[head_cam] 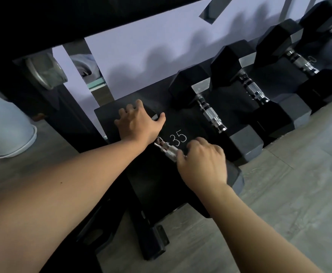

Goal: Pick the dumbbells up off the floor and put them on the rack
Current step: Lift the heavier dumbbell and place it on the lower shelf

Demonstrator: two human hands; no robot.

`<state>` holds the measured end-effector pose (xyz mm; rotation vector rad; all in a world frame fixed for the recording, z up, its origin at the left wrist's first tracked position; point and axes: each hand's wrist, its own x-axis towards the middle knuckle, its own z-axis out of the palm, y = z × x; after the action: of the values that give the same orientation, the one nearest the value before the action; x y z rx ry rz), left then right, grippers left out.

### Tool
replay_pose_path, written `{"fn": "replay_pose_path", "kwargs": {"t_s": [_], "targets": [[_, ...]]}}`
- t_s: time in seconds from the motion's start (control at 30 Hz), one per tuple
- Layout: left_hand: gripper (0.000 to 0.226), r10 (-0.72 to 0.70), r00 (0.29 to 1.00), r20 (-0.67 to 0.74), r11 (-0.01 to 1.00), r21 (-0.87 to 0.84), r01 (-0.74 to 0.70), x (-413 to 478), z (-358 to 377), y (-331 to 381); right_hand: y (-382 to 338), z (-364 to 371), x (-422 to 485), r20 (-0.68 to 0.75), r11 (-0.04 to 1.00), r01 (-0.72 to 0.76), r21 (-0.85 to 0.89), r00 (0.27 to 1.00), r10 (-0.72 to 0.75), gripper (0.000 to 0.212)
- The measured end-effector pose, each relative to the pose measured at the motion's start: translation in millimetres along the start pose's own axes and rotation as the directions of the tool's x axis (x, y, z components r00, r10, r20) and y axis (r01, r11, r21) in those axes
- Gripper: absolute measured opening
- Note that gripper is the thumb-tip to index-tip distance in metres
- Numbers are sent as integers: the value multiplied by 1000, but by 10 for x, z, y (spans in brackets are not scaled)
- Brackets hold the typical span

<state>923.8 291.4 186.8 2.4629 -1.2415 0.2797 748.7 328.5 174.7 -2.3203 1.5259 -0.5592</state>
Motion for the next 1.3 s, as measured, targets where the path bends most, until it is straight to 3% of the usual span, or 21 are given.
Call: {"fn": "replay_pose_path", "kwargs": {"t_s": [0.07,0.17,0.3,0.43,0.53,0.63,0.73,0.83,0.97,1.13,1.3], "targets": [[74,8,1000,-1,1000,-10,-8,6,6,-6,-111,53,281,193,999,-7,35,981,0,30],[73,15,1000,-9,1000,-19,-15,25,29,-21,-222,257,661,465,991,-89,102,885,32,32],[79,34,999,34,999,-2,-34,16,16,-37,-280,443,794,527,990,-86,113,850,14,29],[80,33,995,91,999,10,-34,10,-62,-33,-250,414,783,600,935,-304,182,788,139,34],[73,10,999,32,1000,-26,-9,0,-21,-2,-195,482,846,673,896,-392,208,722,160,32],[64,-7,996,-85,986,-167,-7,1,49,-67,-197,559,887,673,906,-366,213,727,135,34],[60,-28,979,-200,898,-436,-63,-40,84,-251,-212,595,873,642,922,-330,202,755,129,30],[71,-147,983,-111,787,-615,49,-60,89,-346,-225,596,867,604,931,-313,185,784,143,25],[87,-99,993,67,812,-571,119,-39,38,-448,-265,597,851,595,948,-284,147,791,144,23],[85,68,994,87,865,-501,-15,48,-12,-518,-249,638,908,604,951,-272,149,786,131,23],[89,53,994,95,836,-549,8,259,-77,-432,-310,711,1022,601,933,-308,185,787,141,19]]}}
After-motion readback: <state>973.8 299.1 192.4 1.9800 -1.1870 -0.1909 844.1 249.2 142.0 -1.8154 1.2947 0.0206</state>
